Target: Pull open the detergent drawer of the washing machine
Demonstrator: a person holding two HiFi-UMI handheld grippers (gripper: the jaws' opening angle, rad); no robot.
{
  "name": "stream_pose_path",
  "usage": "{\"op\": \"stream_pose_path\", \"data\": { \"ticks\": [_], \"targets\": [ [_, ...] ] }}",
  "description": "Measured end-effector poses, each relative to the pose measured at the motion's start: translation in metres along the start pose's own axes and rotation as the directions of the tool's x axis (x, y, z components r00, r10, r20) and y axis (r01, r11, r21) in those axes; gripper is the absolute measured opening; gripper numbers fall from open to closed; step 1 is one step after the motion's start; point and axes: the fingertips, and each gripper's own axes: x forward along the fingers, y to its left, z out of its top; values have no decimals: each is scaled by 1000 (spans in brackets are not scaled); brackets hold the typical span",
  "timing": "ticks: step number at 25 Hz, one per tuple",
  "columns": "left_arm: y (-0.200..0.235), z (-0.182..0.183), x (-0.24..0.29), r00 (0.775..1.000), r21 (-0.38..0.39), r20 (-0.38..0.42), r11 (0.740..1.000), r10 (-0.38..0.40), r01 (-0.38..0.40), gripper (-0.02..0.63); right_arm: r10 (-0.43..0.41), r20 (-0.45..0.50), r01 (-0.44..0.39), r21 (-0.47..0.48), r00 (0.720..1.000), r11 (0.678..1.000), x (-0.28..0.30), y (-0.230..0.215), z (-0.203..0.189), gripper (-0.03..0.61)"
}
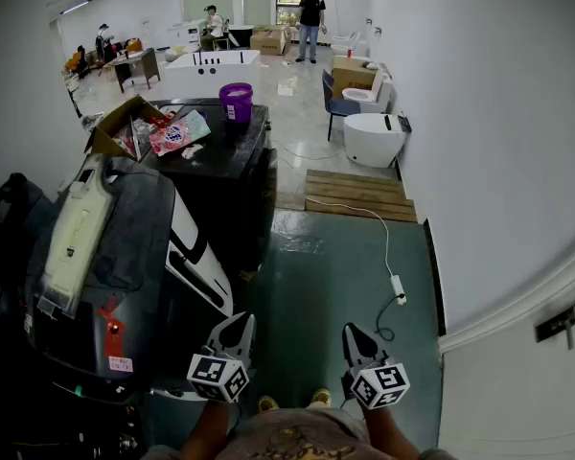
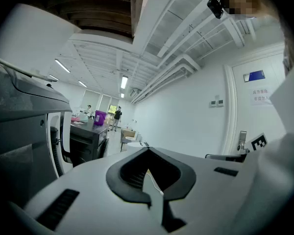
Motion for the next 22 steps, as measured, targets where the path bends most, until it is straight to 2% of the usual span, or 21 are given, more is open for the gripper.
{"op": "stream_pose_path", "data": {
  "ticks": [8, 13, 17, 22],
  "targets": [
    [7, 2, 1, 1000, 9, -8, 1000, -13, 13, 21, 17, 5, -17, 13, 1000, 1000, 8, 13, -1, -2],
    [17, -6, 3, 999, 42, -21, 998, -46, 46, 21, 0, -5, 0, 10, 1000, 1000, 11, 22, -15, 0],
    [27, -4, 3, 998, 7, 2, 998, -57, 57, 21, -14, -20, 15, 38, 1000, 999, 17, 27, -31, 0],
    [42, 1, 13, 998, -2, 11, 998, -56, 56, 21, -17, -21, 17, 31, 1000, 999, 38, 30, -30, 2]
  ]
}}
